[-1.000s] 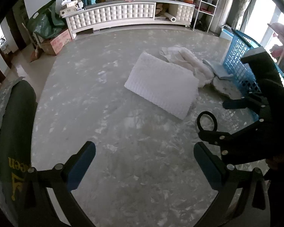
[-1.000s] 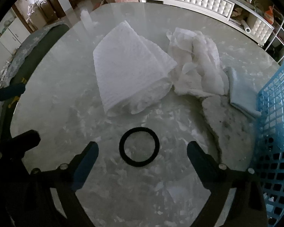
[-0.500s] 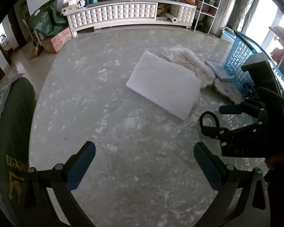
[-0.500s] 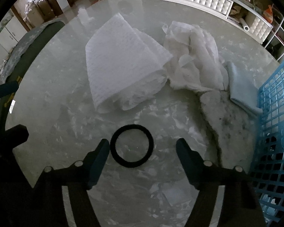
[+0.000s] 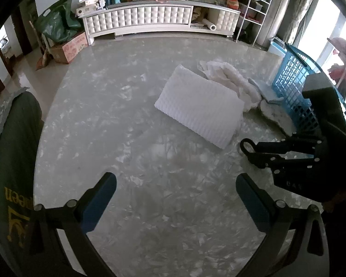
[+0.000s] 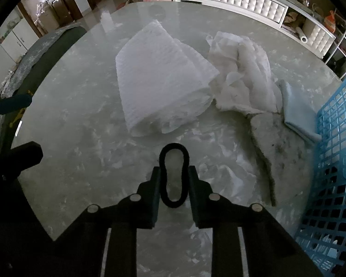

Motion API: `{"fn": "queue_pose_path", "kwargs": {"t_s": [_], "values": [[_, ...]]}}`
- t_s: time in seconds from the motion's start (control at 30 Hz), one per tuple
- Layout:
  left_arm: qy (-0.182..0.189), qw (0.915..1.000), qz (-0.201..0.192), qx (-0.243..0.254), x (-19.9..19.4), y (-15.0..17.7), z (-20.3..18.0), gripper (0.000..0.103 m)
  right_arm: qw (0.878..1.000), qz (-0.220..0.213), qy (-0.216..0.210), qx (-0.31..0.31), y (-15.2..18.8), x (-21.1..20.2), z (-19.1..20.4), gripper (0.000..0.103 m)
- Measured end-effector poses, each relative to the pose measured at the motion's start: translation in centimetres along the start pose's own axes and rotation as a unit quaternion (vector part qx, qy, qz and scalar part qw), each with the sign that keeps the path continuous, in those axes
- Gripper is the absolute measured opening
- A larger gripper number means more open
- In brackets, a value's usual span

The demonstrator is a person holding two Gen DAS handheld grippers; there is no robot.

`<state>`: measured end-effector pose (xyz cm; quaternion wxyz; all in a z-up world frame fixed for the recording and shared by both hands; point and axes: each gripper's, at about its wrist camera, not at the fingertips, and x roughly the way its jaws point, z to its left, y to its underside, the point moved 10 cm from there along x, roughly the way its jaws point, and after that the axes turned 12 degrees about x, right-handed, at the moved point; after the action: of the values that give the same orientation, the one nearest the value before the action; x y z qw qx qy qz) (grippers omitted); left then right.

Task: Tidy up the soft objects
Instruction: 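Carry the black hair tie with the right gripper over the blue basket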

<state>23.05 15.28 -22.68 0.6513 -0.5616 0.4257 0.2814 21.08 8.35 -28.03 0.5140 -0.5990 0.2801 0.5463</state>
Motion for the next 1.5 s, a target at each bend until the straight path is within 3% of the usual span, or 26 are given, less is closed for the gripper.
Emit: {"fn": "queue_pose_path", "kwargs": {"t_s": [0.27,0.57,0.97,1.23,1.5], "values": [[0.001,0.9999,-0.005,-0.009,-0.5,-0.3,0.1,0.103,1.000,-0.018,-0.007,0.002,-0.6,-2.9,0.2,0.021],[-0.009,0.9995,-0.017,-0.026,-1.6,-2.4,0.3,0.103,0.998,-0.055,-0.028,0.013,-0.6,-8.9,-1.4,0.021],[-0.007,0.9997,-0.010,0.022,-0.4,-5.3,-2.6,0.103,0.992,-0.116,-0.017,0.046,-1.7,-15.9,-7.7,0.021],[0.008,0.9971,0.000,0.076,1.8,-7.3,-6.0,0.103,0.989,-0.131,0.003,0.072,-2.3,-16.9,-11.9,0.021],[0.007,0.9969,0.018,0.076,4.8,-8.6,-6.9,0.103,0.987,-0.131,0.009,0.095,-2.0,-17.7,-16.3,0.021]]}}
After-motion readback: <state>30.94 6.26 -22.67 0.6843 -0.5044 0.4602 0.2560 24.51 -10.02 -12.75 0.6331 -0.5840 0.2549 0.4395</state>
